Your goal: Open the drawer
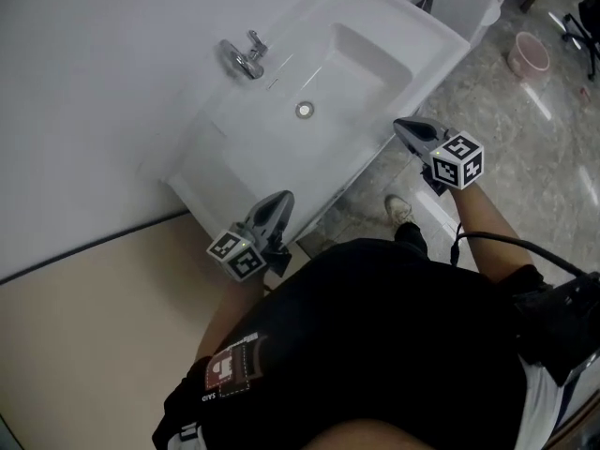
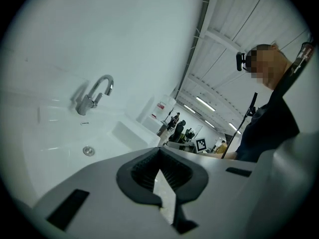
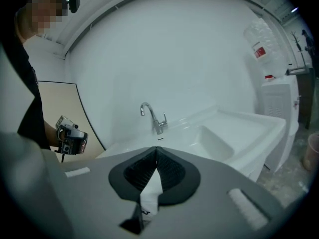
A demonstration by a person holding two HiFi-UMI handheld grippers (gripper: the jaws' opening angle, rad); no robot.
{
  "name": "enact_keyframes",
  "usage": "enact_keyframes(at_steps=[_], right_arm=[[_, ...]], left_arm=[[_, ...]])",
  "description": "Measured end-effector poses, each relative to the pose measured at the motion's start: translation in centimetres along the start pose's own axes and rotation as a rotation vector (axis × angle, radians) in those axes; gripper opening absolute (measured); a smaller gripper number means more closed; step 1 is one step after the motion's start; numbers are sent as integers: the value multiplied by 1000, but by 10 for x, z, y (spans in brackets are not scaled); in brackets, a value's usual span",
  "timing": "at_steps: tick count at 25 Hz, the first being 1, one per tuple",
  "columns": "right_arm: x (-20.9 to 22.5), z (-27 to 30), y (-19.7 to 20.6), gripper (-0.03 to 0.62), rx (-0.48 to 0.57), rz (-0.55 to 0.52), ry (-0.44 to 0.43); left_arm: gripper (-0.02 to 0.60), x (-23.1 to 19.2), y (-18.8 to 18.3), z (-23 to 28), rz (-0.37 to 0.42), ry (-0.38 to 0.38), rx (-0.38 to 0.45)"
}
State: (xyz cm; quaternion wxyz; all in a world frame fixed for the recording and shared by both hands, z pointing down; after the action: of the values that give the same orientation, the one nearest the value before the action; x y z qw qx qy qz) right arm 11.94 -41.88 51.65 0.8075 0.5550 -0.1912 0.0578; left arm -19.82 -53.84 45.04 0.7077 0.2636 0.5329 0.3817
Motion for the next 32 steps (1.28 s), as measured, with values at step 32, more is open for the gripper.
enact_keyframes(at_steps=[32], right_arm=[[265,-3,261,64,-20,186,145]], left_arm=[[-12,3,238,322,11,75,-526]])
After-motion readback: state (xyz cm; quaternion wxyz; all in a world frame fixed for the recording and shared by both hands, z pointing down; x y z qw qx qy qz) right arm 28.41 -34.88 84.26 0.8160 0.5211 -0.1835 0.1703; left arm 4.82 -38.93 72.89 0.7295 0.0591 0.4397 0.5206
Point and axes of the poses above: the fingertips, and each gripper's own axes: z forward along the fingers, x to its right, y out of its underside, the point moved 6 cm from there along -z, backward along the fingers, and after that the axes turned 2 degrees about -x, right-handed, at the moved point
